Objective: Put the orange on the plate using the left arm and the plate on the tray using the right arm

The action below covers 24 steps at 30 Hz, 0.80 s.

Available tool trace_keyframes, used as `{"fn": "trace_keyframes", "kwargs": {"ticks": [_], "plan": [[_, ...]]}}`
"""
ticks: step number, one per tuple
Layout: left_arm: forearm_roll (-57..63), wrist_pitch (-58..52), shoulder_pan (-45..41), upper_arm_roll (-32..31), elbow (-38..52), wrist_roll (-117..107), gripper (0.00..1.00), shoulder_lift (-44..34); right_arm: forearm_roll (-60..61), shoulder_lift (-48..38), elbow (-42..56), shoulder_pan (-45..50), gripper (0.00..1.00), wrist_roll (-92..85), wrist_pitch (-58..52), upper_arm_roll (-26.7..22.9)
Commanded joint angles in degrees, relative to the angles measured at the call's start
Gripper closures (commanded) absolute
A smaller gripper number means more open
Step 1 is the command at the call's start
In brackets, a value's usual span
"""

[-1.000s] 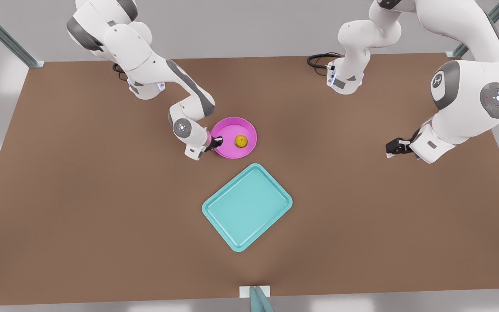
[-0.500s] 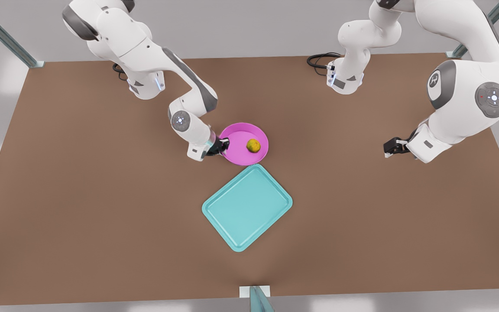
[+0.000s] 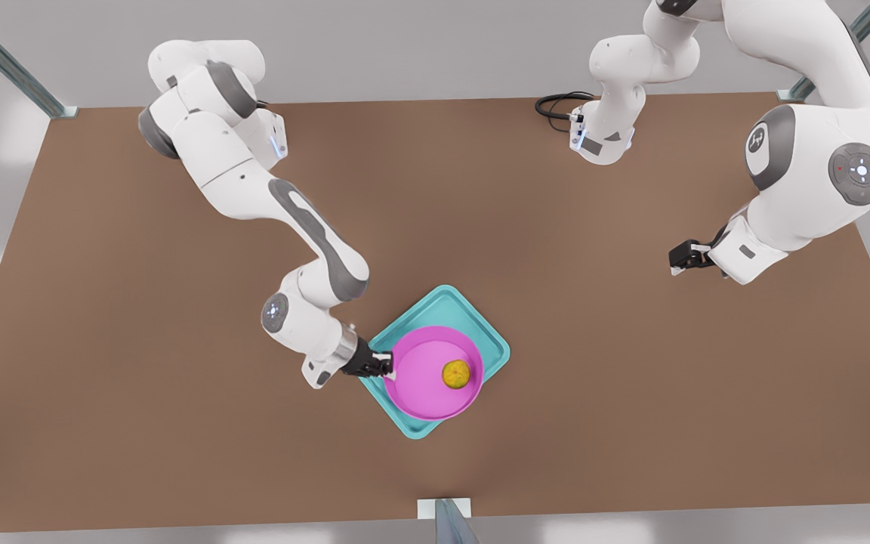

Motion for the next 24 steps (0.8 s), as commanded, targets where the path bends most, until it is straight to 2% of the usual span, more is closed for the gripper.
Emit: {"fn": "trace_keyframes", "kwargs": {"ticks": [1,12,13,22,23,24], "plan": [[0.04,0.04,0.00,-0.02,0.02,-0.20,0.00,-0.05,-0.04,-0.32,0.03,0.03,0.79,2.43,-0.36,0.00],[0.12,0.30,-0.52,-0.02,0.02,-0.20,0.00,-0.05,-0.13,-4.19,-6.65,0.55,0.79,2.43,-0.71,0.00],[0.12,0.30,-0.52,-0.02,0.02,-0.20,0.00,-0.05,-0.13,-4.10,-7.09,0.55,0.00,2.26,-0.63,0.00],[0.12,0.04,-0.44,-0.02,0.11,-1.52,0.00,0.30,-0.30,-5.16,-8.14,0.20,0.00,1.56,-0.71,-0.61],[0.12,0.04,-0.44,-0.02,0.11,-1.52,0.00,0.39,-0.48,-7.44,-9.73,-0.24,0.00,0.68,-5.88,-2.63],[0.04,-0.31,-0.44,-0.02,0.11,-1.69,0.00,0.30,-1.35,-10.25,-9.20,-0.50,0.00,-0.99,-18.71,-6.58]]}}
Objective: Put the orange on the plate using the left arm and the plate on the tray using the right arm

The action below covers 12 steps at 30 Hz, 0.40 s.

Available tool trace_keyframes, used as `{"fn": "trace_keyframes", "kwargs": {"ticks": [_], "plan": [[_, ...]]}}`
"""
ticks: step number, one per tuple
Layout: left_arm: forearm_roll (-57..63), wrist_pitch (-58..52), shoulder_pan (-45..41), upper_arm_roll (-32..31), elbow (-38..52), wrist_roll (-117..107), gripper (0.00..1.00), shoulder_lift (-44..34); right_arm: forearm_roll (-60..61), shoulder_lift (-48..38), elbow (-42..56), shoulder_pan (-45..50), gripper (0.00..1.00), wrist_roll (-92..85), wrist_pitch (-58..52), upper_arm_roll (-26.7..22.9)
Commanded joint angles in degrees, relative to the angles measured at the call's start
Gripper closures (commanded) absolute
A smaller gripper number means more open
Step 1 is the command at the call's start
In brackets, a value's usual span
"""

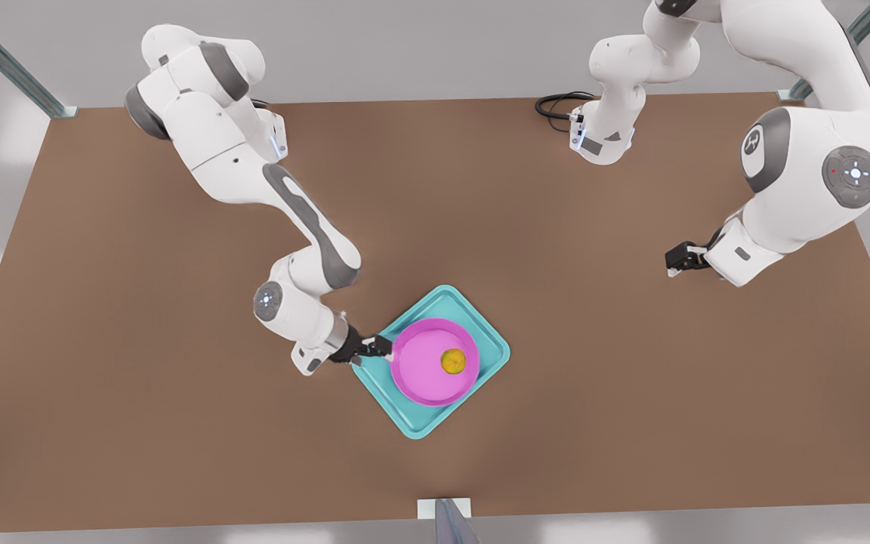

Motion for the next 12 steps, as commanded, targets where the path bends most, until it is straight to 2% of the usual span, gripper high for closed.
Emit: {"fn": "trace_keyframes", "kwargs": {"ticks": [1,3,4,7,12], "plan": [[-0.05,-2.16,0.11,0.40,0.47,-0.86,0.00,-0.51,-5.85,-4.86,0.26,-2.28,0.00,-5.42,-26.86,-4.21],[-0.22,-2.42,0.02,0.14,3.19,-1.03,0.00,0.11,-19.39,-14.61,2.64,-8.25,0.00,-8.68,-48.93,-5.62],[-0.22,-2.42,0.02,-0.04,3.19,-1.12,0.00,0.19,-23.43,-20.76,2.64,-10.28,0.00,-8.59,-54.73,-5.62],[-0.22,-2.25,-1.21,-0.30,3.19,-1.30,0.00,1.16,-28.45,-31.14,2.73,-12.04,0.00,-8.50,-59.40,-5.71],[0.13,-3.56,-1.12,0.14,3.72,-1.12,0.00,1.51,-28.36,-30.62,2.46,-12.04,0.00,-8.33,-59.40,-6.59]]}}
